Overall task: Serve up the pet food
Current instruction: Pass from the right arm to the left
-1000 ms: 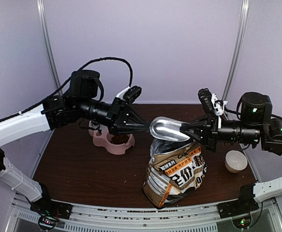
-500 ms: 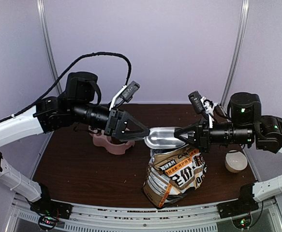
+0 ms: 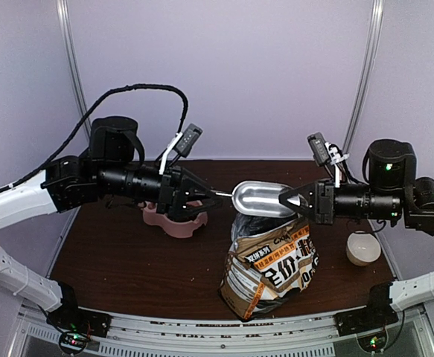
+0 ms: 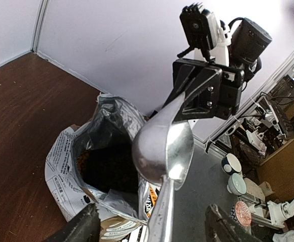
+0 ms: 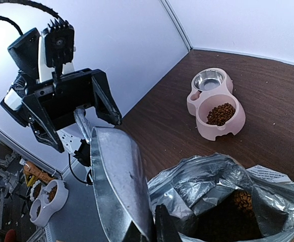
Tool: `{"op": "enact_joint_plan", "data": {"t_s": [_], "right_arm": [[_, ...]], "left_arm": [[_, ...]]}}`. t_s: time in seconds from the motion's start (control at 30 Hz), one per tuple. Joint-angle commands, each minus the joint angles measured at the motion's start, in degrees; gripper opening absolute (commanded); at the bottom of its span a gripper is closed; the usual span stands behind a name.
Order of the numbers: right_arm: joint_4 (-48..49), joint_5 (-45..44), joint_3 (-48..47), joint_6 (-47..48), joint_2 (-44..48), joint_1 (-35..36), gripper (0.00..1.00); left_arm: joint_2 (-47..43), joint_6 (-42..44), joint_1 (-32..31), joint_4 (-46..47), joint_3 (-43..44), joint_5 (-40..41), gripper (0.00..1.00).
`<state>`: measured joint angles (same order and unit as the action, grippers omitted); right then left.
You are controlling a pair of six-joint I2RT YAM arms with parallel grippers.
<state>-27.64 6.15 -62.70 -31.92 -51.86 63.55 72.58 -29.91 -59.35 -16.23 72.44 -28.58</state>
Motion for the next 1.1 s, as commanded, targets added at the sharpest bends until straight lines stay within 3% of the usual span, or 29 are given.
{"op": "enact_joint_plan", "data": {"t_s": [0.0,0.1,0.17,0.7,0.97,1.07], "right_arm": [[2.2,-0.9,-1.2,-1.4,0.4,-0.3,0.0],[1.7,-1.3,-1.6,-1.2,-0.2,-0.3,0.0],[1.7,-1.4,-1.6,-1.2,-0.5,-0.3,0.0],[3.6,-0.1,-0.9,-2.5,-2.2,-0.3,0.0],[3.5,0.6,-0.9,-2.6,-2.8,-0.3,0.0],[3.5,0.7,-0.9,-2.6,-3.0,-0.3,0.0]], "left_arm": [[-0.4,0.0,-0.5,2.8,-0.5,0.5,0.69],[0.3,-0.3,-0.8,3.1,-0.2,-0.2,0.5],[0.6,-0.4,-0.9,3.3,0.0,-0.4,0.43],[2.3,-0.8,-1.7,4.7,0.5,-0.7,0.37],[3.0,-1.5,-1.7,6.0,0.6,-1.3,0.41],[3.2,-1.5,-1.8,6.3,0.7,-1.7,0.36]]}}
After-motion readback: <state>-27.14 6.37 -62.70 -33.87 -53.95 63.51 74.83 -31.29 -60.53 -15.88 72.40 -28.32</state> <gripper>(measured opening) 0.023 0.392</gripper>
